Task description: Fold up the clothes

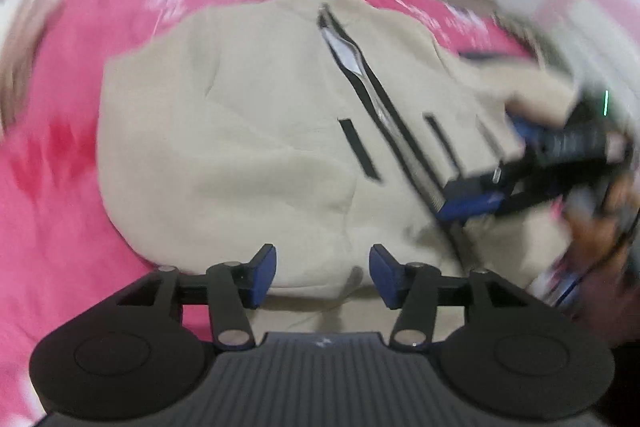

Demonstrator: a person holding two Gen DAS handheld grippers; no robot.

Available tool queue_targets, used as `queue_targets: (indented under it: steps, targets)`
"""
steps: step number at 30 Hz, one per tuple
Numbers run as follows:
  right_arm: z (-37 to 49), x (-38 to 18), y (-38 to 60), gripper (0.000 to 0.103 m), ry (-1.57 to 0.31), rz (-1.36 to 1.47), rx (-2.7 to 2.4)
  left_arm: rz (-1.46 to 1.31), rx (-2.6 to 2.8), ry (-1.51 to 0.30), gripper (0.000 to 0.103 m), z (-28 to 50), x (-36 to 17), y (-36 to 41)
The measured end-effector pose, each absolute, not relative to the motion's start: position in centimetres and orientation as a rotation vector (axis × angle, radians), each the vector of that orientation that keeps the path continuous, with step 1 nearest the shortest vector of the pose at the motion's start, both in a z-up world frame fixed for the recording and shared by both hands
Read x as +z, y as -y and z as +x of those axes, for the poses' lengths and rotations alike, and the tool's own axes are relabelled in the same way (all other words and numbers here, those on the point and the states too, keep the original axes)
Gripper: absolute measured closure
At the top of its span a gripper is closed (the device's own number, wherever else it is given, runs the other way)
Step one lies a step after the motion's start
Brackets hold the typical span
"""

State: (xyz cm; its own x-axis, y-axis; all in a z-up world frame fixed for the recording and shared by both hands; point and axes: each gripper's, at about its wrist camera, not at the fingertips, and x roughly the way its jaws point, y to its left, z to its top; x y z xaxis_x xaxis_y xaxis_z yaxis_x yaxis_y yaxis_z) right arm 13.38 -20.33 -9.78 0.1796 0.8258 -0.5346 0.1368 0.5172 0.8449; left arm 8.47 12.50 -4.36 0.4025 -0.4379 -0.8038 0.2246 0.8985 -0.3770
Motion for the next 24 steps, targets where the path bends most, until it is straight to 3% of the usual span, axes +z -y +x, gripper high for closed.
queue_targets:
  steps: [9,24]
  targets:
    - [12.7,-11.5,19.9,0.052,-1.411,0.962,0.524,-0.588,-0.381,-1.155,0.050,8.3,-9.6,-14.2]
    - [13.0,-12.8,18.3,0.052,-1.438,1.008,0.518,-0.672,-0.487,-1.208,0.050,8.3,-12.1,-12.9]
